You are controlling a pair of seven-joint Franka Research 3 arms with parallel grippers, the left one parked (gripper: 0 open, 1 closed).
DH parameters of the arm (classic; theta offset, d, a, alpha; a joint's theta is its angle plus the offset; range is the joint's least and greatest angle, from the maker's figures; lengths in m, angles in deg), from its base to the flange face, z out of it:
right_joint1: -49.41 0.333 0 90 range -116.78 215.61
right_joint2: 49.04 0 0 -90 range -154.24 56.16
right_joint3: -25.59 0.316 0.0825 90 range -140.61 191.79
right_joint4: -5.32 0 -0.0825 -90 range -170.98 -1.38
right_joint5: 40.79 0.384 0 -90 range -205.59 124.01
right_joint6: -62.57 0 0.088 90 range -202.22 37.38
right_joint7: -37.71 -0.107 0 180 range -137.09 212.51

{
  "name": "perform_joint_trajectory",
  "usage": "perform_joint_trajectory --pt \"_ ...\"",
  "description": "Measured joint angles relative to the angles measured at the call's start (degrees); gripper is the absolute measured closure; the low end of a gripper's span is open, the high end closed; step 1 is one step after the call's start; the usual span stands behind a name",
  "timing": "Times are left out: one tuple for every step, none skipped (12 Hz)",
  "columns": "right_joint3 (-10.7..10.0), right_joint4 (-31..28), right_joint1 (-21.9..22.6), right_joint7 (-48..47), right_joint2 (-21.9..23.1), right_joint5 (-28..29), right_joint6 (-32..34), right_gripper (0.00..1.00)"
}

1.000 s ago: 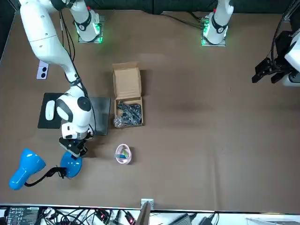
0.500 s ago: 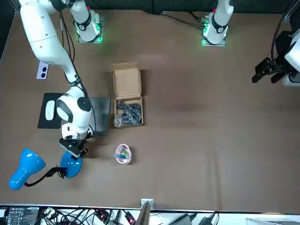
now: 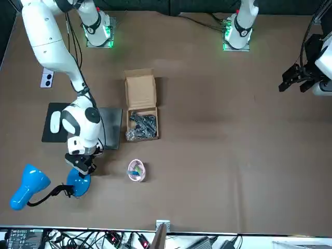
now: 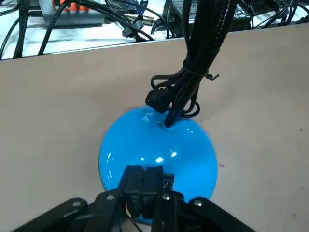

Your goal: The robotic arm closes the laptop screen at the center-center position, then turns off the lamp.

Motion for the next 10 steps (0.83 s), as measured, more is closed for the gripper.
perform_joint_trajectory --pt "0.00 0.02 -0.04 0.00 0.00 -0.01 -0.11 0.98" --pt "0.00 0.02 -0.07 0.00 -0.01 -0.01 -0.18 0.98" --pt "0.00 0.02 -0.07 0.00 -0.02 -0.02 -0.23 0.98" --pt "0.00 0.02 -0.08 0.00 -0.04 -0.02 -0.28 0.98" --pt "0.00 0.02 -0.08 0.00 -0.05 -0.02 -0.31 0.98" --pt "0.00 0.02 -0.15 0.00 -0.09 -0.02 -0.56 0.98" --pt "0.00 0.02 -0.23 0.00 -0.14 -0.02 -0.82 0.98" --pt "0.00 0.02 -0.35 0.00 -0.19 -0.04 -1.09 0.98" --pt "0.00 0.04 -0.45 0.00 -0.21 -0.18 -1.27 0.98" --pt "0.00 0.05 -0.51 0.00 -0.21 -0.47 -1.38 0.98"
